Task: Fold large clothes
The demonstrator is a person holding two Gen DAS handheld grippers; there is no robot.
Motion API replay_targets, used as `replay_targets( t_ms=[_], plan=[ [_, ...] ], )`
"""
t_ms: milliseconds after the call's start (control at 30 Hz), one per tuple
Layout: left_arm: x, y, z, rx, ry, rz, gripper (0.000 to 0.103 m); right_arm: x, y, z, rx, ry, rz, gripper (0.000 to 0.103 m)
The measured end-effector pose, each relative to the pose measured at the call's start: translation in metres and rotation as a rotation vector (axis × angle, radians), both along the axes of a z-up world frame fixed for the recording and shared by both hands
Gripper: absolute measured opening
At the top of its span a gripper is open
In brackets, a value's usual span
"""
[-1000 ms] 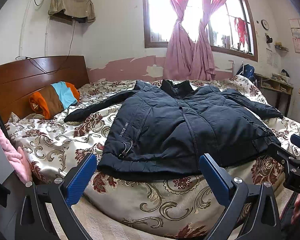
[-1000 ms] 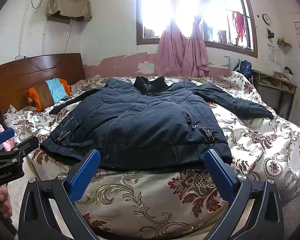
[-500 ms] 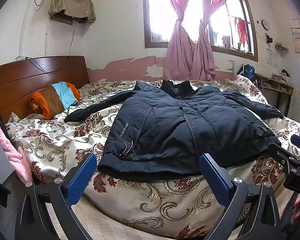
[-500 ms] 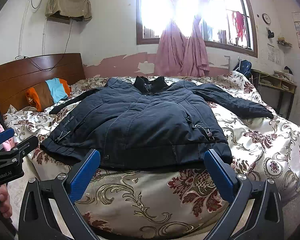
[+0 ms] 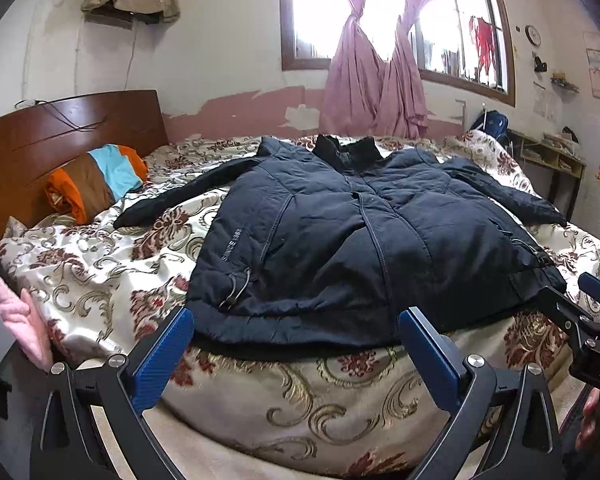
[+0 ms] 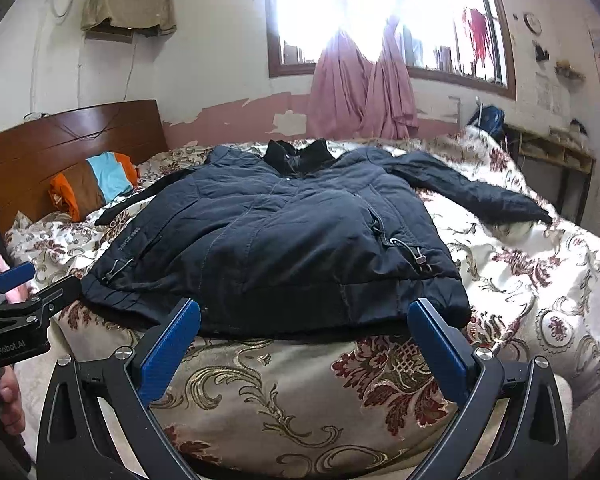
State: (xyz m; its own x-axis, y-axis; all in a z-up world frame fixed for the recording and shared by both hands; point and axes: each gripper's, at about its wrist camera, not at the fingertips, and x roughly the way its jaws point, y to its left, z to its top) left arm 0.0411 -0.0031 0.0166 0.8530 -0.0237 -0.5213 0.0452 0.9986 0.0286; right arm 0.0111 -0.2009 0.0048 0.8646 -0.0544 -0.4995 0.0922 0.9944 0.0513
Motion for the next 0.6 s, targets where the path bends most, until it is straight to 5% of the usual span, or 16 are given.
replay_targets(
  t_ms=[267,600],
  plan=[
    [0.081,-0.028,0.006,0.026,0.052,-0.041,0.103,0.055,-0.068,0.005,0.003,0.015,-0.091,0.102],
    [0.203,-0.095,0.025,-0.023,0.112,-0.111,0.103,0.133,-0.245,-0.005,0.279,0.018,-0.322,0.102]
  ],
)
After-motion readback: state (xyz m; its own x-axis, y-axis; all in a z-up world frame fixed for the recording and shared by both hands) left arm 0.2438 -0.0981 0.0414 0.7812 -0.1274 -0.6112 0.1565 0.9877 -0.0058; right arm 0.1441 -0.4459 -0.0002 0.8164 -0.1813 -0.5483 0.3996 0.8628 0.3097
